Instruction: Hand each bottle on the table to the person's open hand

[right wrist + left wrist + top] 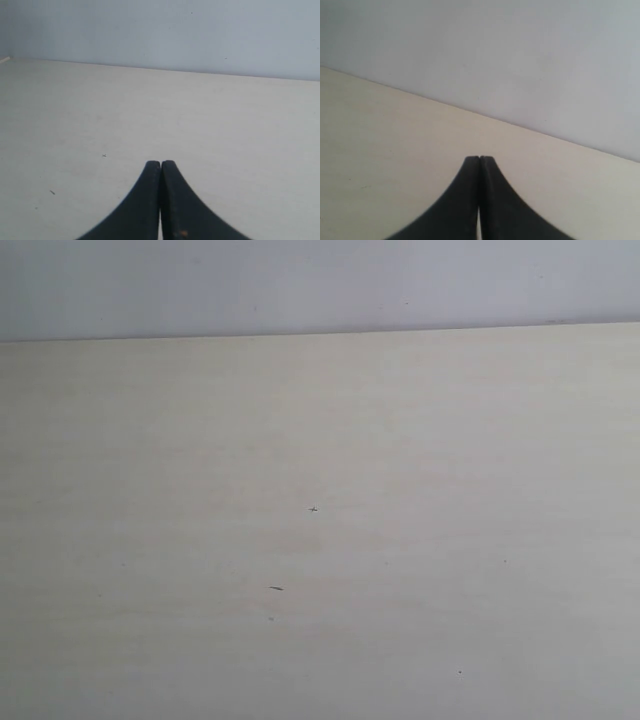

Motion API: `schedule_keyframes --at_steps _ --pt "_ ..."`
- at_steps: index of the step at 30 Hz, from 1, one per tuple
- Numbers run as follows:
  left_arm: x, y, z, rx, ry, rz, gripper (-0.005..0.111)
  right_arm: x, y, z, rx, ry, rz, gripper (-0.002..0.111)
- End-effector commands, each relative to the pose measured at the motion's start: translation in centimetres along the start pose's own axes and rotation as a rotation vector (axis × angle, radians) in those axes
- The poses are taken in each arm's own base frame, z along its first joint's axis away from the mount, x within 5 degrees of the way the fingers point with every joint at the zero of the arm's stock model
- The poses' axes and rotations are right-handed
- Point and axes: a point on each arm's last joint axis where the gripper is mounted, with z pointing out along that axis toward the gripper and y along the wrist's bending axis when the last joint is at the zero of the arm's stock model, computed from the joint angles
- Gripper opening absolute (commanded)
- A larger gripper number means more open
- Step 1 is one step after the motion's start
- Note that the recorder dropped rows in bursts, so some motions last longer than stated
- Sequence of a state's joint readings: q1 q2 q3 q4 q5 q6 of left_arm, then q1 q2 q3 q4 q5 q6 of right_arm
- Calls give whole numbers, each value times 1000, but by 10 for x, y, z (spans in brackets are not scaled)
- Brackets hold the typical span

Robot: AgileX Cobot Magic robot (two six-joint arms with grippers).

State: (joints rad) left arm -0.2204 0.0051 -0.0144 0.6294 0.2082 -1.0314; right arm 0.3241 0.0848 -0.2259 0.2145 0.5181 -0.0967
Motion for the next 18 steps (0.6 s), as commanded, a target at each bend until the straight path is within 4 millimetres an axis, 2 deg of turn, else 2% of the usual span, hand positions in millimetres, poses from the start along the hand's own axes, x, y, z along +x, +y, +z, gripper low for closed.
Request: schedule_keyframes --at_steps 1,7,12,15,18 --pt "3 6 0 -58 18 -80 0 0 0 0 2 -11 -8 0" --pt "7 2 0 -23 67 12 0 0 0 0 2 -11 -8 0" --pt "1 -2 0 -10 -45 78 0 0 0 0 2 -11 -8 0" --pt "2 1 0 -49 -42 80 0 0 0 0 2 -11 -8 0" --pt "0 0 0 -41 -53 153 0 0 0 0 2 -11 -8 0"
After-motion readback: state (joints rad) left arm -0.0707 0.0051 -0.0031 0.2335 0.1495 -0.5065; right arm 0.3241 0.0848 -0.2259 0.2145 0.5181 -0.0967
